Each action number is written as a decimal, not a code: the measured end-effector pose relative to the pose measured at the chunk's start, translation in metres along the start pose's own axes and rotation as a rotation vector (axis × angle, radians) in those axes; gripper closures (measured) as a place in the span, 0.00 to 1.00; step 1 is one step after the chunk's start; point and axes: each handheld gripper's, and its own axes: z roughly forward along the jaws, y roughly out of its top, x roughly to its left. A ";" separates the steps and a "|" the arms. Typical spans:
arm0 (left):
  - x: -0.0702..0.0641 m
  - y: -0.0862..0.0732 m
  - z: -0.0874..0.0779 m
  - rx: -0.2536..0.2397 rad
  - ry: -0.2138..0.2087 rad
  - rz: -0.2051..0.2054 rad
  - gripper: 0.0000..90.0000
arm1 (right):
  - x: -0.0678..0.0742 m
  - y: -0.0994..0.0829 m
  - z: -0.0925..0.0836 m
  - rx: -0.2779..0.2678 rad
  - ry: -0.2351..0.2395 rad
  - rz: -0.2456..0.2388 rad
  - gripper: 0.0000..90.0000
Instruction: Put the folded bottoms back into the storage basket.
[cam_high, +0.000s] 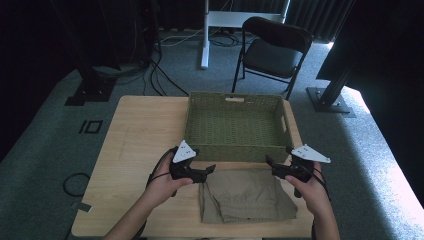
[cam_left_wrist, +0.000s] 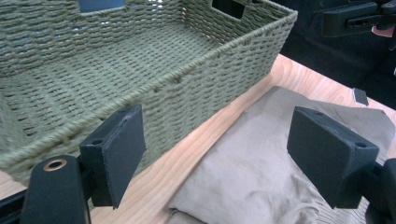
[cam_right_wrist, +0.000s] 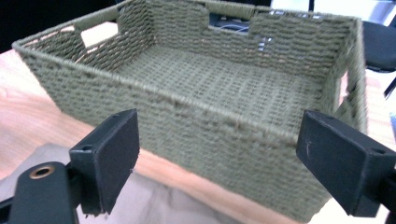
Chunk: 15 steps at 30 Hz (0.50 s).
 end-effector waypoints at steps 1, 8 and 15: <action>-0.002 -0.001 0.001 0.003 -0.004 0.000 0.23 | 0.001 -0.002 0.000 0.004 0.005 0.000 0.15; -0.010 -0.012 0.009 0.027 -0.028 -0.007 0.23 | 0.007 -0.019 0.000 0.041 0.032 -0.004 0.15; -0.017 -0.025 0.016 0.052 -0.043 -0.022 0.22 | 0.009 -0.036 0.003 0.088 0.039 0.000 0.15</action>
